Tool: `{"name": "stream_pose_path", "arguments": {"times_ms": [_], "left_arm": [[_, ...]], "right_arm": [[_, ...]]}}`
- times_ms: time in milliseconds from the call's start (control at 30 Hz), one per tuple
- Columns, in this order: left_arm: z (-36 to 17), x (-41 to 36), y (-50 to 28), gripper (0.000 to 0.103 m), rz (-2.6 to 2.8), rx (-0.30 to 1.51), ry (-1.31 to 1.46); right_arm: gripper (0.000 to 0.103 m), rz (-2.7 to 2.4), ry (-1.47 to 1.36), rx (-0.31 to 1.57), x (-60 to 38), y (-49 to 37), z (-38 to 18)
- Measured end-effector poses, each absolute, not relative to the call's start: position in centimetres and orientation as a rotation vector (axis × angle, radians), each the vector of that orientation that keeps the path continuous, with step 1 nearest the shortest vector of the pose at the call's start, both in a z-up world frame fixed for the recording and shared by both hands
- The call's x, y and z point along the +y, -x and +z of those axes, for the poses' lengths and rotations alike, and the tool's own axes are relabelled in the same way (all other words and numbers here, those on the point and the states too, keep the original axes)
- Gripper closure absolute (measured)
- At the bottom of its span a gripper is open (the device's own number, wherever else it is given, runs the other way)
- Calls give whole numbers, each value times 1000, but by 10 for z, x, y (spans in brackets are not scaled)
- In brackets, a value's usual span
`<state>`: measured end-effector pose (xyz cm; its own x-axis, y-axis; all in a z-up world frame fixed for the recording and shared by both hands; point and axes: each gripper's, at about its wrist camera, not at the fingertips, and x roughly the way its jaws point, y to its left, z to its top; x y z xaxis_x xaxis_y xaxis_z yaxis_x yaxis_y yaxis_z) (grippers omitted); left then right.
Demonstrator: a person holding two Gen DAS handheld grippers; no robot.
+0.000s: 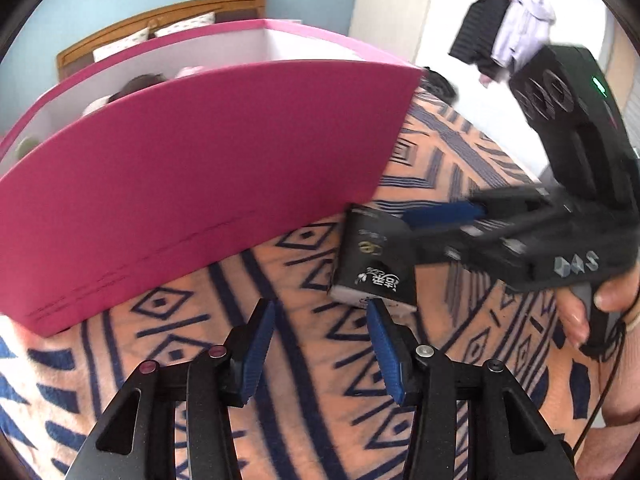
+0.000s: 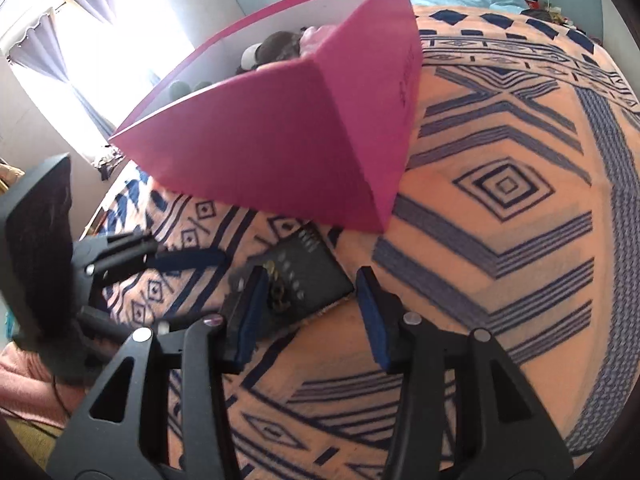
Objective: Organize objects
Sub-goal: 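Move the left gripper down to the black Face tissue pack, then grasp the black Face tissue pack with the left gripper and lift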
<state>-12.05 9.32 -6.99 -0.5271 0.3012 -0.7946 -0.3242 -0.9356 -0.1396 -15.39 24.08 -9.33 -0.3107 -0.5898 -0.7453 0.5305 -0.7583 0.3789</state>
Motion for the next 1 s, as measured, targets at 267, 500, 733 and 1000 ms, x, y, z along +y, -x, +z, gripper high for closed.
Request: {"name": "stream_pose_path", "arguments": {"times_ms": [267, 500, 733, 1000], "left_arm": [[-61, 55, 123, 54, 2478, -182, 1280], [-63, 76, 115, 58, 2363, -223, 1274], [-68, 84, 118, 64, 2335, -260, 1292], [-70, 84, 120, 75, 2340, -274, 1285]], "right_arm": [[54, -2052, -1215, -82, 237, 134, -90], [54, -2092, -1225, -161, 240, 148, -95], [56, -2083, -1228, -227, 241, 154, -98], [62, -2080, -1236, -208, 235, 149, -98]]}}
